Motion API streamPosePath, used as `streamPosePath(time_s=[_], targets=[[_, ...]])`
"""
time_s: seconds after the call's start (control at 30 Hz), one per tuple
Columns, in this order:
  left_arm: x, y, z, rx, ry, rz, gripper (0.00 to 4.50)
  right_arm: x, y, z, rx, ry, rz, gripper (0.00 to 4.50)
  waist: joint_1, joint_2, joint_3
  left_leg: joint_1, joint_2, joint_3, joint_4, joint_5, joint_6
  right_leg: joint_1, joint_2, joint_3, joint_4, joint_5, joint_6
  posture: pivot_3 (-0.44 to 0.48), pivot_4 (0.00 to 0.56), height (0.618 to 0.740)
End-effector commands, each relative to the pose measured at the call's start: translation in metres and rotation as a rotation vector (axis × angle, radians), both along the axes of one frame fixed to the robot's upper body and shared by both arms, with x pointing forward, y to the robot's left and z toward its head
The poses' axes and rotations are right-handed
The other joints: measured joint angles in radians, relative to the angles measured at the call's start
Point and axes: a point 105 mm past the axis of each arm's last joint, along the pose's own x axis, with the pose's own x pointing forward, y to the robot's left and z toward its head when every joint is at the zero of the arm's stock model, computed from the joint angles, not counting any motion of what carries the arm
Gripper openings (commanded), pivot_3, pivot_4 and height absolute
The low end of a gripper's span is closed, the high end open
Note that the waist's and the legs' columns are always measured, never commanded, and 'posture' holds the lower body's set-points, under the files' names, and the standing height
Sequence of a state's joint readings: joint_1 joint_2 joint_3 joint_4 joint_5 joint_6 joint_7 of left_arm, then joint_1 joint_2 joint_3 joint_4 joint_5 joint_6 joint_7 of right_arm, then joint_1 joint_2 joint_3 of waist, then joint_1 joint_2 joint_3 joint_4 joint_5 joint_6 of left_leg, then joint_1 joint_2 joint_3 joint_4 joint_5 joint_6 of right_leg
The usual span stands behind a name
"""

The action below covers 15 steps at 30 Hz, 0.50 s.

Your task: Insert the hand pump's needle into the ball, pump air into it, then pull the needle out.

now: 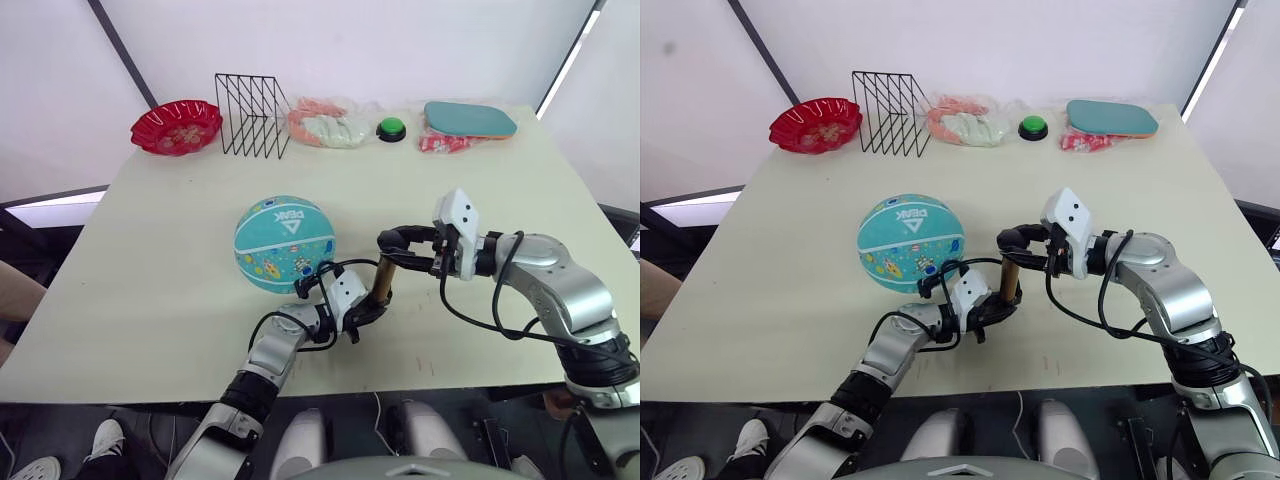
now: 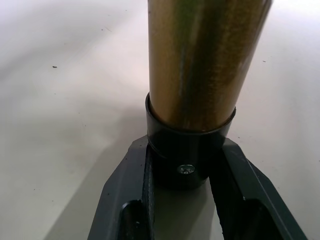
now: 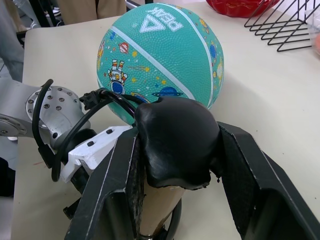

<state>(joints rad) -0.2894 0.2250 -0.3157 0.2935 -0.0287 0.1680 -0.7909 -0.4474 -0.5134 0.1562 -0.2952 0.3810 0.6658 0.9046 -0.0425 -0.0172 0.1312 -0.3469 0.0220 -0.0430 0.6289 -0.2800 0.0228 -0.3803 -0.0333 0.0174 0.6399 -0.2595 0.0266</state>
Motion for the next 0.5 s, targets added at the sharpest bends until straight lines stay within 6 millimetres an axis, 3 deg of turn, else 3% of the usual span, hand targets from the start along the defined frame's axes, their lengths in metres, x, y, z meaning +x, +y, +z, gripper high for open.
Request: streamPosePath(time_s=[0.03, 0.23, 0.3, 0.33, 0.37, 0.5], targets=[[-0.001, 0.009, -0.004, 0.011, 0.041, 0.031, 1.04, -0.017, 0.012, -0.041, -0.068, 0.188, 0.071, 1.58, 0.0, 0.0, 0.003, 0.0, 0.0, 0.0, 0.0, 0.0, 0.0, 0.0, 0.0, 0.0, 0.0, 0.0, 0.0, 0.0, 0.15, 0.74], [-0.003, 0.008, -0.002, 0.01, 0.048, 0.024, 1.04, -0.017, 0.012, -0.042, -0.077, 0.188, 0.072, 1.58, 0.0, 0.0, 0.007, 0.0, 0.0, 0.0, 0.0, 0.0, 0.0, 0.0, 0.0, 0.0, 0.0, 0.0, 0.0, 0.0, 0.15, 0.74], [-0.004, 0.007, 0.0, -0.008, 0.046, 0.024, 2.1, -0.018, 0.011, -0.042, -0.081, 0.187, 0.072, 1.58, 0.0, 0.0, 0.008, 0.0, 0.0, 0.0, 0.0, 0.0, 0.0, 0.0, 0.0, 0.0, 0.0, 0.0, 0.0, 0.0, 0.15, 0.74], [-0.004, 0.007, 0.002, -0.016, 0.041, 0.025, 2.25, -0.018, 0.011, -0.042, -0.083, 0.188, 0.072, 1.58, 0.0, 0.001, 0.01, 0.0, 0.0, 0.0, 0.0, 0.0, -0.001, 0.0, 0.0, 0.0, 0.0, 0.0, 0.0, 0.0, 0.15, 0.74], [-0.004, 0.007, 0.002, -0.021, 0.038, 0.025, 2.85, -0.018, 0.01, -0.042, -0.084, 0.188, 0.072, 1.58, 0.002, 0.001, 0.01, -0.001, 0.0, 0.0, 0.0, 0.0, -0.001, 0.0, 0.0, 0.0, 0.0, 0.0, 0.0, 0.0, 0.15, 0.74], [-0.009, 0.007, 0.007, -0.058, 0.049, 0.001, 4.27, -0.016, 0.006, -0.046, -0.098, 0.193, 0.06, 1.58, 0.004, 0.0, 0.012, -0.001, -0.001, -0.002, 0.001, 0.0, -0.001, 0.0, -0.001, -0.002, 0.0, 0.0, 0.0, 0.0, 0.15, 0.74]])
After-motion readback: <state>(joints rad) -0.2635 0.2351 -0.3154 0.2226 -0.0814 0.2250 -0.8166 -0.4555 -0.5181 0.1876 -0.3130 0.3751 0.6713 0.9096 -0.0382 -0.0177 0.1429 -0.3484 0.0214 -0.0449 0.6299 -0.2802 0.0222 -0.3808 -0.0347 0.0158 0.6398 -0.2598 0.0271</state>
